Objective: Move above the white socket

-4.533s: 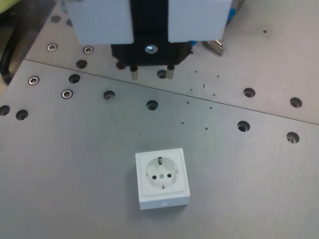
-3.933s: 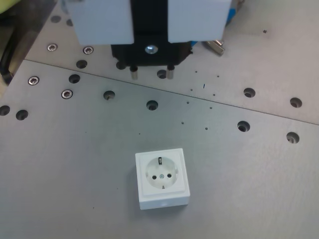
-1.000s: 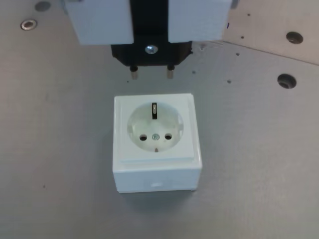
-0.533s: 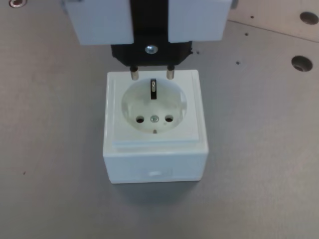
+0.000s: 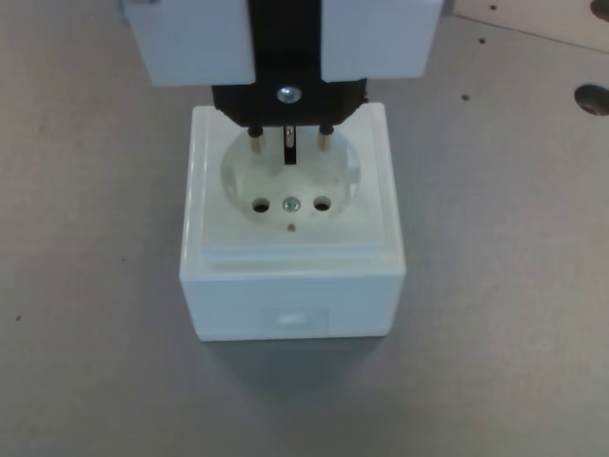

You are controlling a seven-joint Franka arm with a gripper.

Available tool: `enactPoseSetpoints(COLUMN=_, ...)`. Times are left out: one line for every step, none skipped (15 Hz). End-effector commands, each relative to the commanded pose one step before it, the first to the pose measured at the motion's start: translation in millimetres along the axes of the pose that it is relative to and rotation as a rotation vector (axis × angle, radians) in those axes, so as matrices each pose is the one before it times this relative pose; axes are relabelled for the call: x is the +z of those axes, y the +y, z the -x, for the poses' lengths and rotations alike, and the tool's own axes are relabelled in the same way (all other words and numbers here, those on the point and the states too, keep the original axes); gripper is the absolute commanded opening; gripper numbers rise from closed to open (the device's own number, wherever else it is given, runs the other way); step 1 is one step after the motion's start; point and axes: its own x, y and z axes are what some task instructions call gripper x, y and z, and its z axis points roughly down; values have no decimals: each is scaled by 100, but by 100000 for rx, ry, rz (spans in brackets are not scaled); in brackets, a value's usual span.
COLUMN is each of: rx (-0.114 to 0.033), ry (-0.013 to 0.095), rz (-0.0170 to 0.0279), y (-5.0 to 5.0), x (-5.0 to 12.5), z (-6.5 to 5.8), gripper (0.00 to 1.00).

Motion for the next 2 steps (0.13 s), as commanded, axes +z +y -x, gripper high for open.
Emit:
enactPoseSetpoints(rx=-2662, ry=10708, rz=3516, y=-272, x=748, z=529, gripper=0)
enactPoseSetpoints(rx=104, ry=110, rz=18, y=-29, x=80, z=22, gripper=0)
